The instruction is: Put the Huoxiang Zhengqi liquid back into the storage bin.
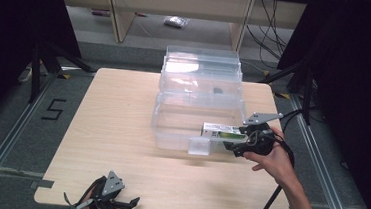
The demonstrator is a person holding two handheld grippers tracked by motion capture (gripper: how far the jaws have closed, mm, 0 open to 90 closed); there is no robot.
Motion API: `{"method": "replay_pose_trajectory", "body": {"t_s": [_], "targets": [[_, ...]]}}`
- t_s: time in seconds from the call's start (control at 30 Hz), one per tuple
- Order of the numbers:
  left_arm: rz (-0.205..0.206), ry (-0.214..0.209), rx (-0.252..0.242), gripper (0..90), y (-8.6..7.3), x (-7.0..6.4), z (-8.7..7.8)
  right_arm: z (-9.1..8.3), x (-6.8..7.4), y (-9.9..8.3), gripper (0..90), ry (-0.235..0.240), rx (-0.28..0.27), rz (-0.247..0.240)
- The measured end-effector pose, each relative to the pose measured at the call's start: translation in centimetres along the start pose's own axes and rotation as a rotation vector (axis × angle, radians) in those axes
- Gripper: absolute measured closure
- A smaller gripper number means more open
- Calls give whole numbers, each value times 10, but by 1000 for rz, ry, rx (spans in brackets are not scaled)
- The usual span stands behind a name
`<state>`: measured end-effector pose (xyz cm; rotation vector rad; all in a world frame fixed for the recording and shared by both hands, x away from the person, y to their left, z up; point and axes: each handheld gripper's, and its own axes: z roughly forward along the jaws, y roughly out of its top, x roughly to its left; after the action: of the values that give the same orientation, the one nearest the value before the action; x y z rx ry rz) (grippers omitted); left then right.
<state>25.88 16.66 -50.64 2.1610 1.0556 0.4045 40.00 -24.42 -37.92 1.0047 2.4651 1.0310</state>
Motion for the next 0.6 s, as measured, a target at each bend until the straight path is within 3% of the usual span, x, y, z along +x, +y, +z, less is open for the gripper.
{"method": "replay_pose_trajectory", "body": {"t_s": [0.03,0.17,0.33,0.37,0.47,0.5,0.6], "targets": [[1,2,0,149,0,0,0,-1,2,-2,216,9,11,18],[-3,-1,8,149,0,0,0,4,8,-12,219,11,-6,0],[-2,8,-2,149,0,0,1,8,14,-22,219,17,-5,20],[-9,7,-8,149,0,-1,1,7,13,-22,221,25,5,-9],[1,5,0,149,0,0,1,10,15,-26,219,26,-19,-17],[-7,7,-8,149,0,0,1,9,16,-27,220,30,5,-7],[2,-1,1,149,0,0,0,10,20,-31,220,38,-11,-9]]}}
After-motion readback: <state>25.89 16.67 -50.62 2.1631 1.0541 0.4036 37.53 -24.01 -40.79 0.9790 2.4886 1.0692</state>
